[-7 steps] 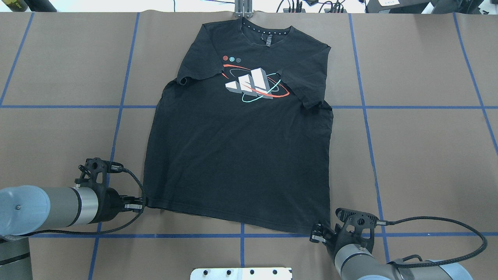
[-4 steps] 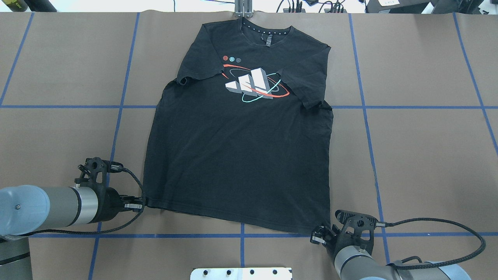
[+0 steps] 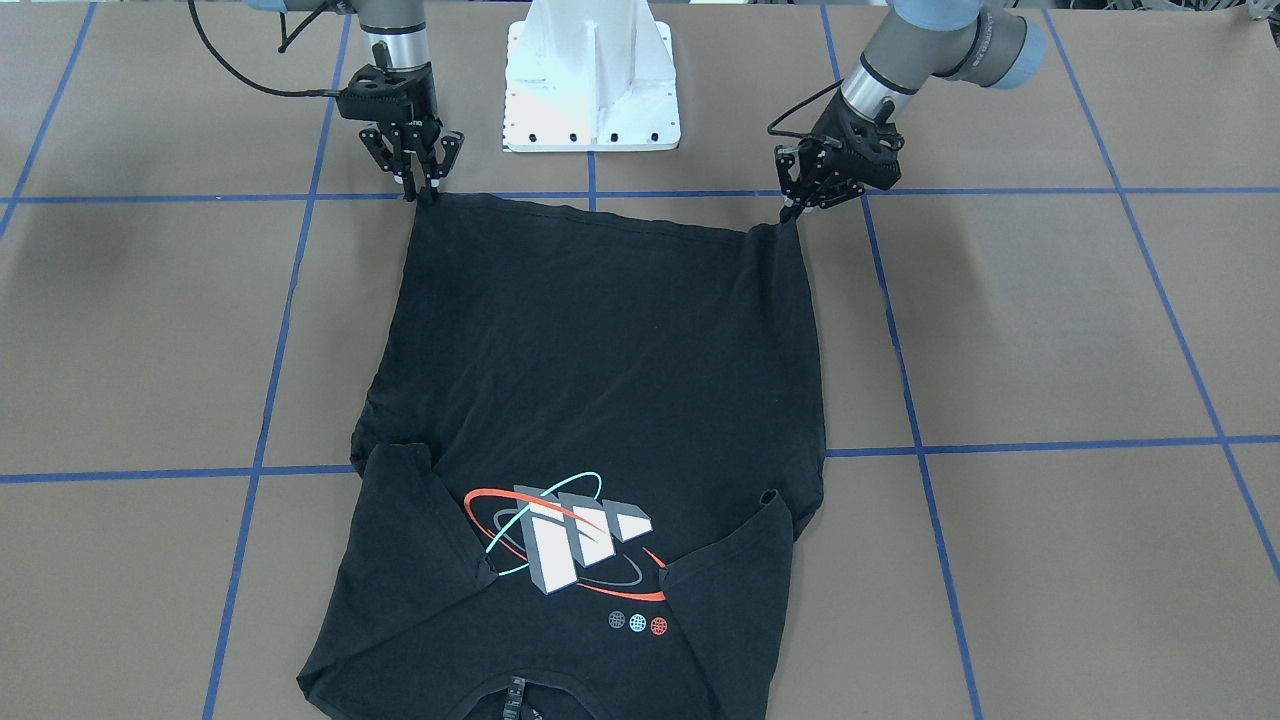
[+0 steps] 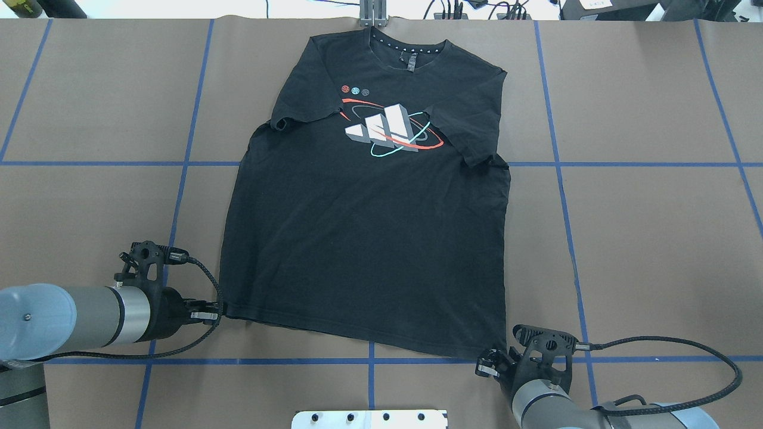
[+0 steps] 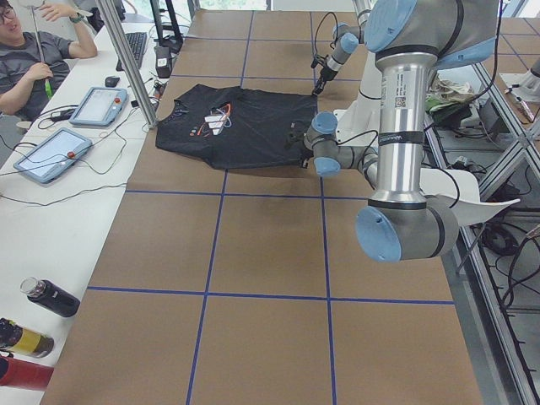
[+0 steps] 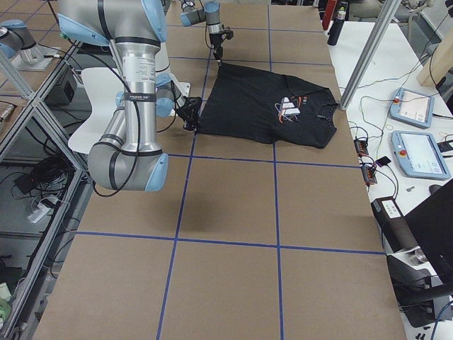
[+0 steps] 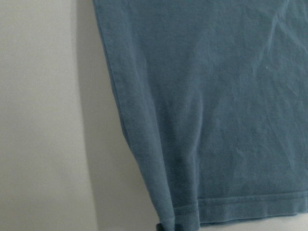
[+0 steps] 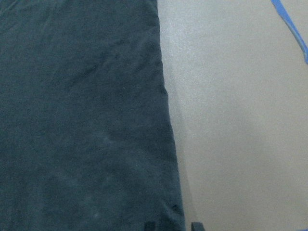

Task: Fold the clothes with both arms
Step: 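Grasp the hem corners with both grippers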

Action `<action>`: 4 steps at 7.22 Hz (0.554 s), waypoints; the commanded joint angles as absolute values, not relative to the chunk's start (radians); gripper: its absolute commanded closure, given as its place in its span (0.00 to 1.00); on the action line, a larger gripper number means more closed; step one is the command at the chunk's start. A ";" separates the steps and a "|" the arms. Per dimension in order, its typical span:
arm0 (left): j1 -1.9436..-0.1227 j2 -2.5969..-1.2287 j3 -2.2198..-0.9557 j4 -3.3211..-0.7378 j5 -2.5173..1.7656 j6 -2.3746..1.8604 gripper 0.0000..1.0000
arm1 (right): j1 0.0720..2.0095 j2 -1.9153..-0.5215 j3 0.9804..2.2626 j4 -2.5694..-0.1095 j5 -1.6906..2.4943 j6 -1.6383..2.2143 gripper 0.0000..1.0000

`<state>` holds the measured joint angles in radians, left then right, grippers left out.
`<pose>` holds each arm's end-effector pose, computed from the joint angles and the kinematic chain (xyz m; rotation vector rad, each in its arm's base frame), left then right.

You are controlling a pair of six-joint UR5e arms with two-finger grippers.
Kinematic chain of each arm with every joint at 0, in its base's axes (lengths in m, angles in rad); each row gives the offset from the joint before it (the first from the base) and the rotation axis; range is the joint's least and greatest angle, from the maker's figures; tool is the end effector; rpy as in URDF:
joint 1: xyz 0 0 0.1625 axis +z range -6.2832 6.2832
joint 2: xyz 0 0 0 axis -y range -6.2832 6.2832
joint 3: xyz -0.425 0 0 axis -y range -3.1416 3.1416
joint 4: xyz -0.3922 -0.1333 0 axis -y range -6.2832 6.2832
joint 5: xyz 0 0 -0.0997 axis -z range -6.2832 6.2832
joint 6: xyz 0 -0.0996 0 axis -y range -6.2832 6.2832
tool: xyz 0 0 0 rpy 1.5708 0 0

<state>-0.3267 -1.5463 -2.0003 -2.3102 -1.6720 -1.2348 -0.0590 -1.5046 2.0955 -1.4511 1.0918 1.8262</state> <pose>0.4165 -0.2712 0.3830 0.2870 1.1105 0.0662 -0.4968 -0.1502 0.3700 0.3453 -0.7632 0.3550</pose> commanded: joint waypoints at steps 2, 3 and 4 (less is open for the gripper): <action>-0.327 -1.545 -2.000 -2.310 -1.678 -1.235 1.00 | -0.061 -1.502 2.095 -1.451 1.086 1.828 0.90; -0.327 -1.545 -2.002 -2.310 -1.678 -1.235 1.00 | -0.064 -1.502 2.095 -1.451 1.085 1.829 1.00; -0.327 -1.545 -2.009 -2.310 -1.680 -1.235 1.00 | -0.064 -1.503 2.098 -1.451 1.077 1.836 1.00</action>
<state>-0.3267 -1.5450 -2.0036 -2.3102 -1.6783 -1.2349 -0.0633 -1.5021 2.0960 -1.4511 1.0833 1.8302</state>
